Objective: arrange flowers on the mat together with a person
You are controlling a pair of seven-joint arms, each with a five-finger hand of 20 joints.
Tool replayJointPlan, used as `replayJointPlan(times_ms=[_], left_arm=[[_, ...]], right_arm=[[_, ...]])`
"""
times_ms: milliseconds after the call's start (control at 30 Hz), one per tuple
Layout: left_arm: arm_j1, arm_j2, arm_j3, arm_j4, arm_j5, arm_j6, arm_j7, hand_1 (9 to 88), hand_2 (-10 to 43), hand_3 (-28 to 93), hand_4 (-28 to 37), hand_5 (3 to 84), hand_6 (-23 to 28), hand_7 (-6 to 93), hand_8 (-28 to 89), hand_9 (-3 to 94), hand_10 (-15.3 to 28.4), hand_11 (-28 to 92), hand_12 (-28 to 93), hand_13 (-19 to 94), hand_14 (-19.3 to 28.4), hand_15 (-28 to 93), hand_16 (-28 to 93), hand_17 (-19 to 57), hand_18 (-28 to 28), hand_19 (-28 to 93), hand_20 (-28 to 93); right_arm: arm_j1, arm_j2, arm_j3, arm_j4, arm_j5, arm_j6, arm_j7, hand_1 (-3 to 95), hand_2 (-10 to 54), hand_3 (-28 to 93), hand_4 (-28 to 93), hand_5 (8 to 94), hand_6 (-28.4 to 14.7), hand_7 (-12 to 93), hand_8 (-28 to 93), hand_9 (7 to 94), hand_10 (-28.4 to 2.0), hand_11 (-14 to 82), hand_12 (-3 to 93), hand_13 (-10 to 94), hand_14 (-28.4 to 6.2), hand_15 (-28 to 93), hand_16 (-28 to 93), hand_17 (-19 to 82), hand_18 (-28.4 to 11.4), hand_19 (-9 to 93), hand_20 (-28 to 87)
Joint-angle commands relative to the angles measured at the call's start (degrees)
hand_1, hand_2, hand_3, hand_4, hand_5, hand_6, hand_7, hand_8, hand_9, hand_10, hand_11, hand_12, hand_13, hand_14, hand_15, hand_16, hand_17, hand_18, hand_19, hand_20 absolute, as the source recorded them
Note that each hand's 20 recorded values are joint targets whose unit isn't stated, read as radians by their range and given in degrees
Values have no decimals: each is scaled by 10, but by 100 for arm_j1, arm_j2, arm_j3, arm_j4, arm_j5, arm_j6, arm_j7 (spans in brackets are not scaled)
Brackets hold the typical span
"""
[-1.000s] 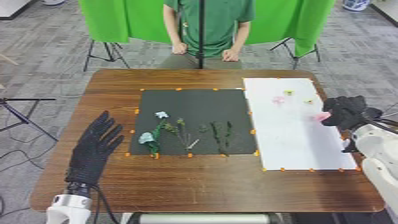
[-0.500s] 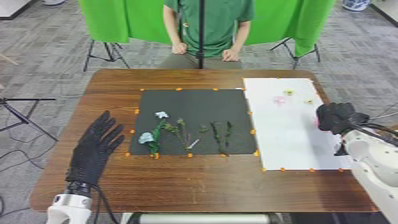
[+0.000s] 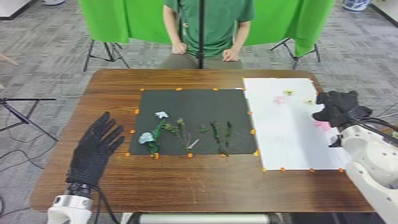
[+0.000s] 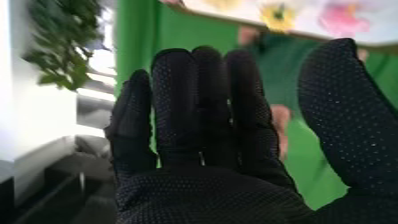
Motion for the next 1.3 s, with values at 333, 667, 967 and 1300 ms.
replayJointPlan(times_ms=[333, 667, 967, 1300], left_arm=[[26, 27, 18, 59, -16, -15, -33, 297, -61, 671, -258, 256, 20, 201, -111, 185, 95, 178, 148, 180, 120, 165, 60, -111, 203, 385, 75], [-18, 13, 8, 76, -17, 18, -79, 296, -60, 671, -257, 255, 21, 199, -111, 185, 95, 177, 148, 180, 120, 165, 60, -110, 203, 385, 75], [54, -10, -8, 36, -23, 52, -69, 296, -61, 672, -257, 255, 20, 200, -110, 186, 95, 178, 148, 180, 121, 166, 59, -110, 203, 386, 75], [27, 20, 61, 42, -34, 44, -85, 296, -60, 671, -258, 256, 20, 200, -111, 187, 96, 185, 149, 181, 120, 167, 59, -110, 202, 385, 74]], right_arm=[[450, -40, -188, 402, 165, -1686, 309, 320, -95, 864, -283, 427, -50, 293, -141, 490, -117, 269, 216, 497, -90, 757, 187, 177, -202, 744, 485], [350, -16, -354, 489, 360, -62, -71, 528, -95, 788, -283, 686, 29, 471, -22, 867, -27, 164, 464, 756, -44, 689, 275, 327, -187, 828, 469], [1291, -280, -1236, -294, 1435, 598, -116, 514, -95, 827, -283, 732, 22, 434, -10, 900, -30, 157, 478, 780, -42, 698, 275, 348, -192, 846, 474], [3476, -1750, -3139, 61, 2115, -756, -850, 510, -95, 831, -277, 729, 21, 422, 9, 894, -32, 148, 485, 778, -40, 700, 282, 349, -191, 852, 472]])
